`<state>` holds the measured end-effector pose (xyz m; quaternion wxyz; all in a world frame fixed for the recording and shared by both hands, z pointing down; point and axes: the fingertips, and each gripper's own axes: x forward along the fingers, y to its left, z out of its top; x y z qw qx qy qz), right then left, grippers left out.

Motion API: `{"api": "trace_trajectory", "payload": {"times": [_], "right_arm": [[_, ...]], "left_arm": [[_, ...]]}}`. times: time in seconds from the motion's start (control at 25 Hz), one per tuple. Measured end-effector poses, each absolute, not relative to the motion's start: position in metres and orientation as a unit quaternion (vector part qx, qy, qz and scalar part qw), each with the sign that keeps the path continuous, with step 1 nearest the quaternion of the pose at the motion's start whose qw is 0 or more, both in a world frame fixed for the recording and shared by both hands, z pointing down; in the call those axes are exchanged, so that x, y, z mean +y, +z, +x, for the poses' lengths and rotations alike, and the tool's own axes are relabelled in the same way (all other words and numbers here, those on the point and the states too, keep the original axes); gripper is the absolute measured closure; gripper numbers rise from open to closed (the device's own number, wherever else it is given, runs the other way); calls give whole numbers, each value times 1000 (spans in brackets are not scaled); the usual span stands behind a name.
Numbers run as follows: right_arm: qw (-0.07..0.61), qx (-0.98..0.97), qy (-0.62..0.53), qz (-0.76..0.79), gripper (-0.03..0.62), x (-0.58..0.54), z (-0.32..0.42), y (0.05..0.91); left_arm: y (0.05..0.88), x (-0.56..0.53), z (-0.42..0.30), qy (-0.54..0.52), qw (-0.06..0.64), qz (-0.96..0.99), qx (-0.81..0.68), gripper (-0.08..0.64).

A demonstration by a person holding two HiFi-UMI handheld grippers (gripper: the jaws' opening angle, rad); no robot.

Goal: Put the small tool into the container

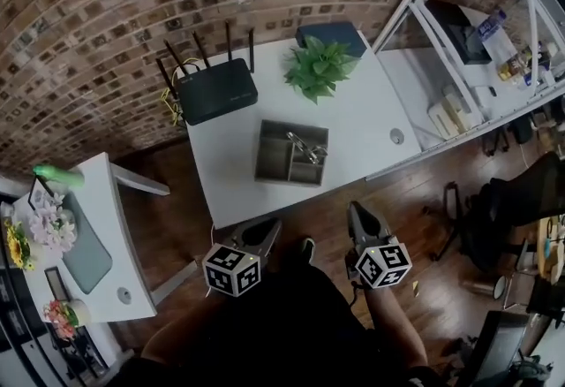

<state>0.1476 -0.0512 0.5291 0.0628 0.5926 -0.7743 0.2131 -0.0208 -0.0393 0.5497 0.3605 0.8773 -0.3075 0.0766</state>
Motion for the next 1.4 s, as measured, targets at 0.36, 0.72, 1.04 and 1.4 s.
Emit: {"api": "trace_trajectory", "payload": {"times": [0.36,0.72,1.04,1.4], "right_arm": [[43,-772,227,592,581,-25,126,521],[35,-818,209,535,581,-26,122,506],[24,-830,206,518,581,-21,147,504],[18,-834,211,509,581,-16,155,504]], "left_arm": [[544,-37,-12,101,319,899,-283,538],[516,-34,14,82,292,898,-320,538],[512,-28,32,87,278,893,-342,539],[514,-23,41,98,277,890,-349,538]]}}
